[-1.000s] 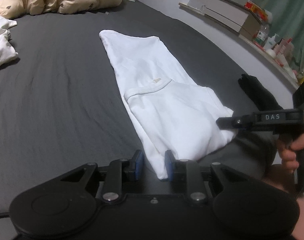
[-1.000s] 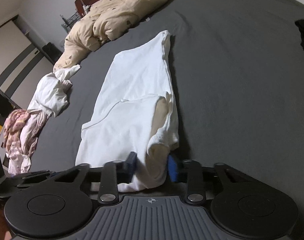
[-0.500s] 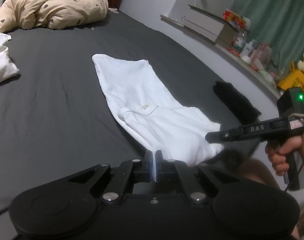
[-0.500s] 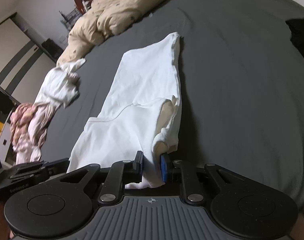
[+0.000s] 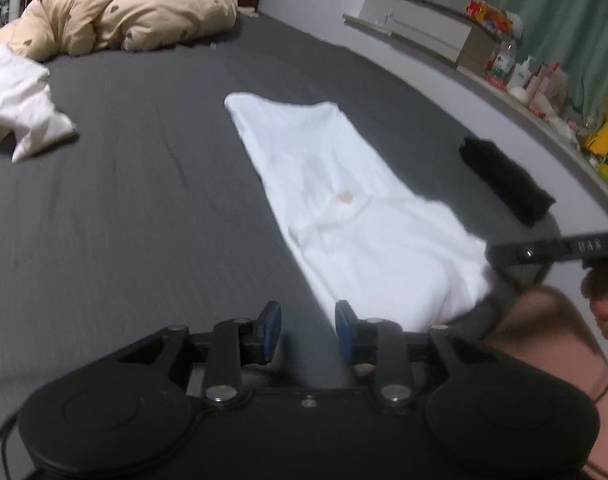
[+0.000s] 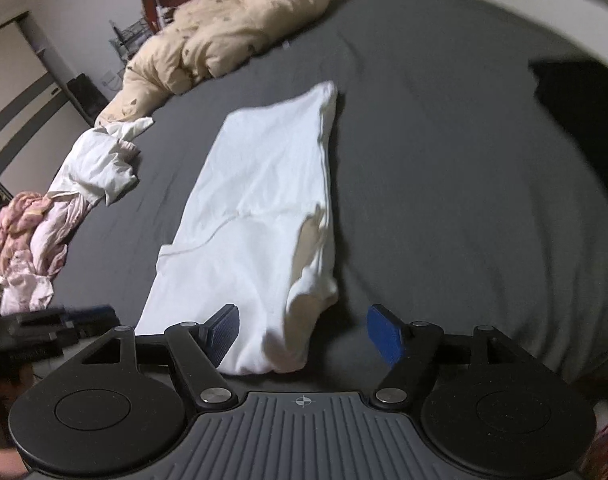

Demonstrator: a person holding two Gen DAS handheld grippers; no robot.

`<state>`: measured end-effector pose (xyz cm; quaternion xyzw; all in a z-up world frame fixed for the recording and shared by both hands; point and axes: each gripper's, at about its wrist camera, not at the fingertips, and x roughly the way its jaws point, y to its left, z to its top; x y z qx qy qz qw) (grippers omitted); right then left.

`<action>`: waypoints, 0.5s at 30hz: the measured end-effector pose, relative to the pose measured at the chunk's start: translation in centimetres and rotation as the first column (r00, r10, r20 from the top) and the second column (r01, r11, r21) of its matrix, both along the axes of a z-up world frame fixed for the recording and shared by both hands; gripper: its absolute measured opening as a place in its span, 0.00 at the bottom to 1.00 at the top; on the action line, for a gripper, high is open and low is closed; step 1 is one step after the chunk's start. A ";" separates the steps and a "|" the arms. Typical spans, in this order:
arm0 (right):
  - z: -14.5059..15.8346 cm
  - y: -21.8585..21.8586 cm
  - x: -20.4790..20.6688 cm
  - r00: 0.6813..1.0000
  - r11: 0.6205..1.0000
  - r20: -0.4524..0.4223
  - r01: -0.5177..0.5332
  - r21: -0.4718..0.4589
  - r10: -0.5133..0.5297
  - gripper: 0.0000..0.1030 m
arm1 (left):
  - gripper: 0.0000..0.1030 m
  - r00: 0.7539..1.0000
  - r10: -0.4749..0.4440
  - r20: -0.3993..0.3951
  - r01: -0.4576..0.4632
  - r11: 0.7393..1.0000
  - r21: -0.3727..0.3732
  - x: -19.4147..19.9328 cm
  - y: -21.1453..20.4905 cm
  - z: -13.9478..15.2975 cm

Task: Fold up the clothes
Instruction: 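Fold the shirt end over with the right tool and release it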

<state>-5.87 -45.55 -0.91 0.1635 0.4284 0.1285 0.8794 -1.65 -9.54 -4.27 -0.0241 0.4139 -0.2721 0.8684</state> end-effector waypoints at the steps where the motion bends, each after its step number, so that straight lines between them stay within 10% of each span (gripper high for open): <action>1: 0.4 0.2 -0.2 0.999 1.000 0.029 -0.015 -0.026 0.016 0.69 | 0.30 1.000 -0.008 0.022 0.008 1.000 0.000 0.1 -0.2 0.2; 5: 1.7 2.6 -2.0 0.955 0.948 0.170 -0.195 -0.253 0.242 0.69 | 0.42 0.968 -0.180 0.177 0.168 0.983 0.079 -1.4 -2.4 1.4; 8: 1.8 5.3 -3.9 0.866 0.805 0.172 -0.341 -0.485 0.470 0.69 | 0.45 0.886 -0.387 0.255 0.341 0.917 0.207 -3.5 -4.0 1.7; 11: 1.6 7.5 -5.4 0.776 0.647 0.129 -0.406 -0.646 0.617 0.69 | 0.45 0.782 -0.562 0.269 0.424 0.796 0.432 -5.5 -5.8 0.8; 15: 1.0 9.1 -6.3 0.731 0.551 0.088 -0.423 -0.719 0.677 0.69 | 0.45 0.611 -0.755 0.240 0.432 0.572 0.697 -7.5 -7.7 -1.2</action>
